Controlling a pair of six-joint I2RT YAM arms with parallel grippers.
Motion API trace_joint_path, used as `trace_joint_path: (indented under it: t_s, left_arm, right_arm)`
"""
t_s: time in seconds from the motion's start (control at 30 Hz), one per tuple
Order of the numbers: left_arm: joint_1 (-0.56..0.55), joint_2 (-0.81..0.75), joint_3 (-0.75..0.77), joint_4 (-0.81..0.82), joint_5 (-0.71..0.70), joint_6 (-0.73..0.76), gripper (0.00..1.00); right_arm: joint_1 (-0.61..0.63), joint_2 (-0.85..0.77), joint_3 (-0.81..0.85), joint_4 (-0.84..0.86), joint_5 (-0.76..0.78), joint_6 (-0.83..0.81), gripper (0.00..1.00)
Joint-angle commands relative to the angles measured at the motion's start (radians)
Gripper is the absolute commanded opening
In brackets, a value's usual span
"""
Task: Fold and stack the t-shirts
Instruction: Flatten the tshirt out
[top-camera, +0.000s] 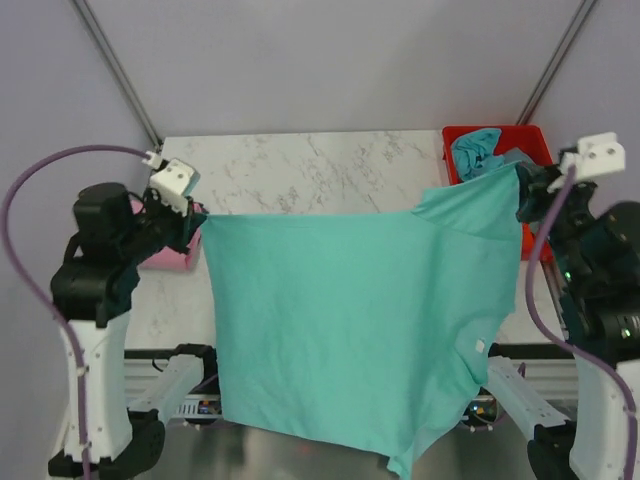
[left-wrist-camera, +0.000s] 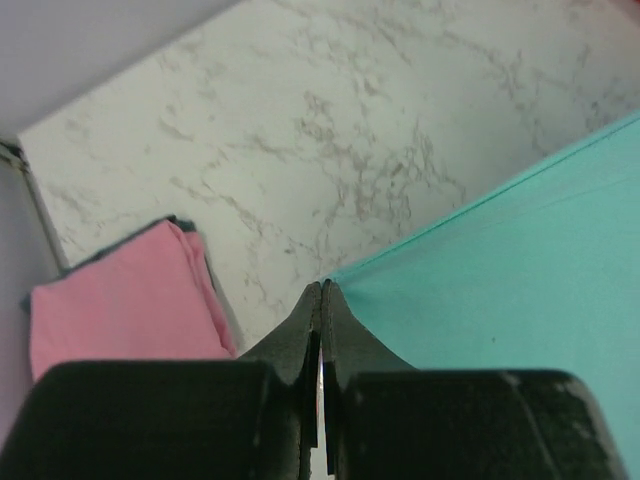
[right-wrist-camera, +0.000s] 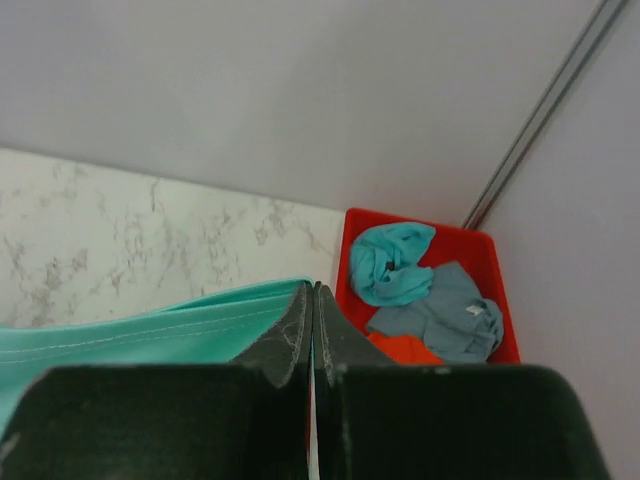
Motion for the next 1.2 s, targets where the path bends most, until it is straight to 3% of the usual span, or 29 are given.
trace_joint_path:
  t_s: [0.0, 0.23, 0.37, 0.4, 0.43, 0.47, 0.63, 0.83, 1.17]
  left_arm:
    - [0.006, 0.046, -0.14, 0.09, -0.028, 0.096, 0.02]
    - [-0.004, 0.366, -0.338, 0.144, -0.035, 0.104, 0.02]
    - [0.0, 0.608, -0.294, 0.144, -0.035, 0.104, 0.02]
    - [0.0, 0.664, -0.242, 0.235, -0.155, 0.115, 0.02]
    - [0.001, 0.712, -0.213, 0.514, -0.154, 0.153, 0.02]
    - [0.001, 0.806, -0.179, 0.53, -0.157, 0.151, 0.02]
    - [0.036, 1.029, 0.055, 0.531, -0.159, 0.144, 0.02]
    - [0.108, 1.215, 0.286, 0.505, -0.197, 0.122, 0.02]
    - [0.095, 1.376, 0.449, 0.498, -0.26, 0.104, 0.02]
  right_arm:
    - [-0.001, 0.09, -0.12, 0.151, -0.019, -0.032, 0.0]
    - [-0.001, 0.361, -0.335, 0.397, -0.053, -0.073, 0.0]
    - [-0.001, 0.647, -0.351, 0.506, -0.05, -0.106, 0.0]
    - [-0.001, 0.7, -0.334, 0.52, -0.047, -0.112, 0.0]
    - [-0.003, 0.755, -0.314, 0.535, -0.042, -0.113, 0.0]
    - [-0.004, 0.861, -0.259, 0.54, -0.027, -0.113, 0.0]
    - [-0.018, 1.169, -0.044, 0.549, 0.022, -0.098, 0.0]
    - [-0.021, 1.391, 0.235, 0.552, 0.09, -0.124, 0.0]
    - [-0.02, 1.612, 0.518, 0.638, 0.085, -0.078, 0.0]
